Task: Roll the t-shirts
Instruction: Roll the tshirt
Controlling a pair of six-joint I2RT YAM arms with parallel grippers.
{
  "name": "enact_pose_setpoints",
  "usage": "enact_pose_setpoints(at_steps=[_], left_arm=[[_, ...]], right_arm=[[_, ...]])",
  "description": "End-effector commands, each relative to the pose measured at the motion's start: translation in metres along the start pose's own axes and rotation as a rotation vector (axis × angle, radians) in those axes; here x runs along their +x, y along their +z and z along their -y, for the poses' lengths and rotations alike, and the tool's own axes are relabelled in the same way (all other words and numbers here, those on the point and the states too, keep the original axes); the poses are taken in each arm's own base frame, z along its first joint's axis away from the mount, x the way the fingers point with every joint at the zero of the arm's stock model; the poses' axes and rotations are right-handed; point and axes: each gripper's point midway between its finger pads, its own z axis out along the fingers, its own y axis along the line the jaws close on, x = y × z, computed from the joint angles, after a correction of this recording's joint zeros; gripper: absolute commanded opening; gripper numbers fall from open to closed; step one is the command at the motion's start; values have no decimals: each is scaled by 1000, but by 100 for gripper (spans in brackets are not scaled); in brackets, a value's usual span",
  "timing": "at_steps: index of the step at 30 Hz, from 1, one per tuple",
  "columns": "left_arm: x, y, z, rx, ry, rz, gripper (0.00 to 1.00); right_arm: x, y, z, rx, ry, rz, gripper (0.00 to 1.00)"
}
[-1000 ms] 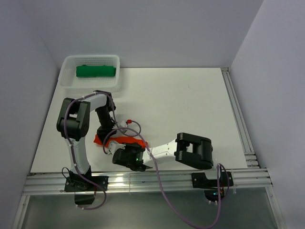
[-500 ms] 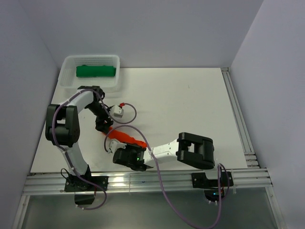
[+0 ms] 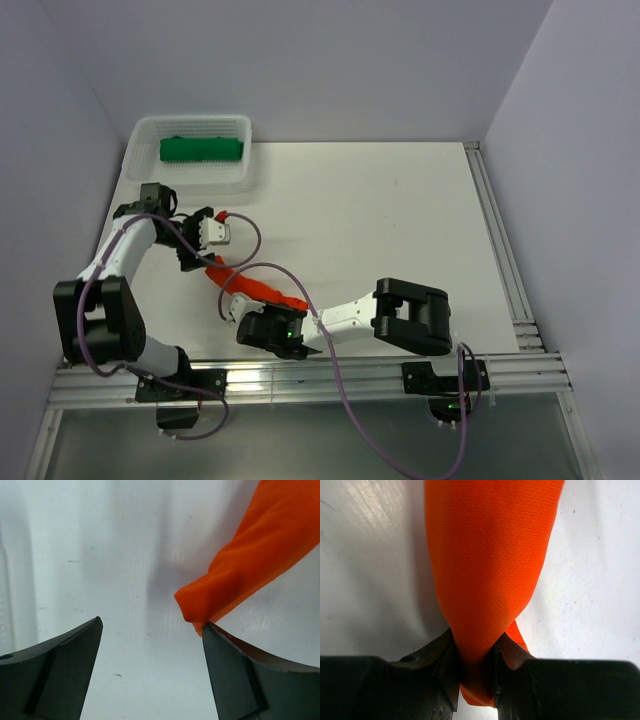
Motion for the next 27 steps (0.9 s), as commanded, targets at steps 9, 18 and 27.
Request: enact_pose_setpoints(at_steps=[9,18,27], left_arm=[[-35,-41,20,-155,156,114,89],[-43,-38,33,9,71,214,91],[-37,-34,34,-240,147,207,92]], right_arm=[[77,-8,-64,-284,-127,-233,0],[81,-8,-54,-246,-146,-224,0],[81,-9,-59,-301,-133,-218,0]])
